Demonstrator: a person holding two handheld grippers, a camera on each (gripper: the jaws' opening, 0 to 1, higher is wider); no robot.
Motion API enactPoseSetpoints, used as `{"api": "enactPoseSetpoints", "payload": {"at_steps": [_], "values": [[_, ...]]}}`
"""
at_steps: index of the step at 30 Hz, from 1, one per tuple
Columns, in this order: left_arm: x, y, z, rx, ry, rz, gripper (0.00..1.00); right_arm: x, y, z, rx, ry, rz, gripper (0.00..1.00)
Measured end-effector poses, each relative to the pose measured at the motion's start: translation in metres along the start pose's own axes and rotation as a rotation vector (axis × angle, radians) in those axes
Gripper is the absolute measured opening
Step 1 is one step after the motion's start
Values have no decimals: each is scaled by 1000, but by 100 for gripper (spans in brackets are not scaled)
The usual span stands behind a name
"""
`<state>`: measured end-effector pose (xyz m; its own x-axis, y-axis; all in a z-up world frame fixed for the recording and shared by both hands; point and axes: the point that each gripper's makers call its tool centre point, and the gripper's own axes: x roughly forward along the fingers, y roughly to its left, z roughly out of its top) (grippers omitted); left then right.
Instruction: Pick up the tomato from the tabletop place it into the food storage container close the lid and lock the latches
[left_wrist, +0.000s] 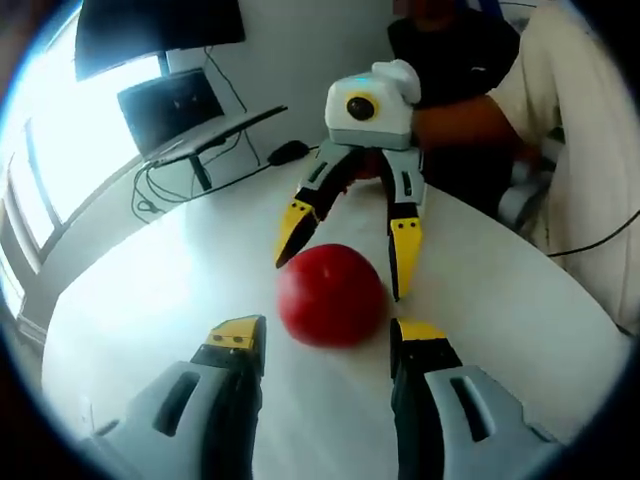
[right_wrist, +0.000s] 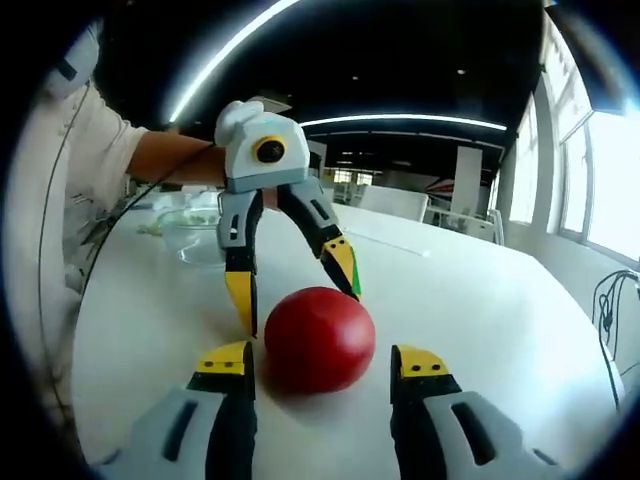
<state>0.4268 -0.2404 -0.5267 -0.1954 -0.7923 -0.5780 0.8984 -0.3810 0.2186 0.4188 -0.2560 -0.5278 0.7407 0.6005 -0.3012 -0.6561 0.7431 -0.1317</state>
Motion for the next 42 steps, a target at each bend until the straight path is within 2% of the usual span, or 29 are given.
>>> {"api": "enactPoseSetpoints", "payload": {"at_steps": [24,29,31,42], "values": [[6,2,0,30,18,-16,42,8,1,-1,-5,15,28,42],[9,4,2,33,13,-16,40,7,1,-2,-9,19,32,41],[10,3,1,36,17,-22,36,7,1,-2,-11,20,31,40],[15,5,-1,40,39,-25,33,8,0,-3,-8,23,48,40]]}}
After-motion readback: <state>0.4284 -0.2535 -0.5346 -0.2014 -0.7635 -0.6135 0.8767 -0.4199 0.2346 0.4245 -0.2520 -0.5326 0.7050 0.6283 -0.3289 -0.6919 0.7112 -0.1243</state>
